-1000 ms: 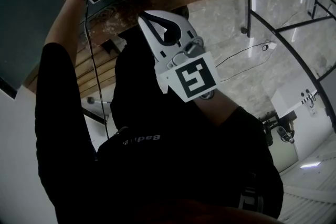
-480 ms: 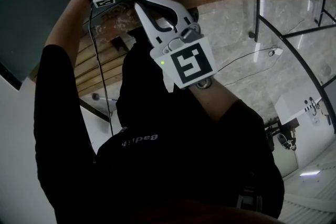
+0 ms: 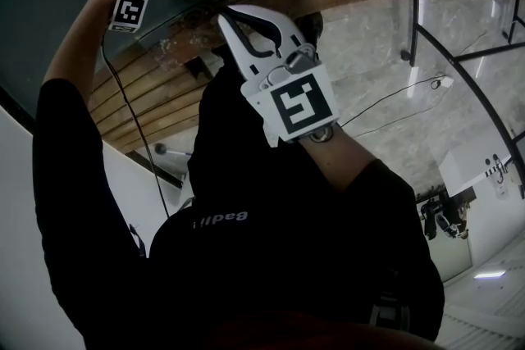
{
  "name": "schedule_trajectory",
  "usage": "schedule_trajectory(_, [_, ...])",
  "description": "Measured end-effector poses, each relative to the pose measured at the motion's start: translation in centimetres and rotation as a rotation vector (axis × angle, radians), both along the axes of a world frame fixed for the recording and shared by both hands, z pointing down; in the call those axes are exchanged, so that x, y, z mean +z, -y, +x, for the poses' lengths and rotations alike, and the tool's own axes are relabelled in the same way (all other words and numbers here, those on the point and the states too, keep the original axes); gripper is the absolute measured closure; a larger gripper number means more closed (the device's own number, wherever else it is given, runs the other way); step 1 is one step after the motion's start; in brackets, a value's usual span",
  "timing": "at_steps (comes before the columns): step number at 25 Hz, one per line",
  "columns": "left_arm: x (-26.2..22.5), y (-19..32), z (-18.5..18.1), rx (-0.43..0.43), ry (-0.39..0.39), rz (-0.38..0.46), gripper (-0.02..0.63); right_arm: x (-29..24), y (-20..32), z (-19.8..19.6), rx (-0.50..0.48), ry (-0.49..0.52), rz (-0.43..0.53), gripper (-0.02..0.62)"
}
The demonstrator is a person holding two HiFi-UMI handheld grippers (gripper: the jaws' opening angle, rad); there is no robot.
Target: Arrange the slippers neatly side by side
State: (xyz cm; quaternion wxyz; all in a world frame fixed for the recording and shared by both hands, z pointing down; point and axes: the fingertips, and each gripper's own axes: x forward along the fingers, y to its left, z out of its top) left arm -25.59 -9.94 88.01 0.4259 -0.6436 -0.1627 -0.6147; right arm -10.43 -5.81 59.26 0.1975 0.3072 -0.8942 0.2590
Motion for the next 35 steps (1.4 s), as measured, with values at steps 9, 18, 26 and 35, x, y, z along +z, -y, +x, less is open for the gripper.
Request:
schedule_trajectory(9, [1.7,0.2,-2.1,0.232,0.074,-0.025,0.597,2.6,-2.0,0.9,0.028,-0.003,-0.063,0.595])
schedule_trajectory(18, [3.9,1.3,-3.2,0.275,0.143,-0.025,0.594,3.7,-2.2,0.7,0.041,0.019,-0.071,0.595])
schedule_trajectory(26, [4.0,1.7,-4.3,0.233,0.183,-0.035,0.568,3.7,-2.6,0.6,0.050,0.022,-0.069,0.595])
schedule_trajectory(35, [-0.4,2.6,-4.8,0.087,0.174,0.016,0.552,0.4,-4.0,0.9,0.008,0.008,-0.051,0.595])
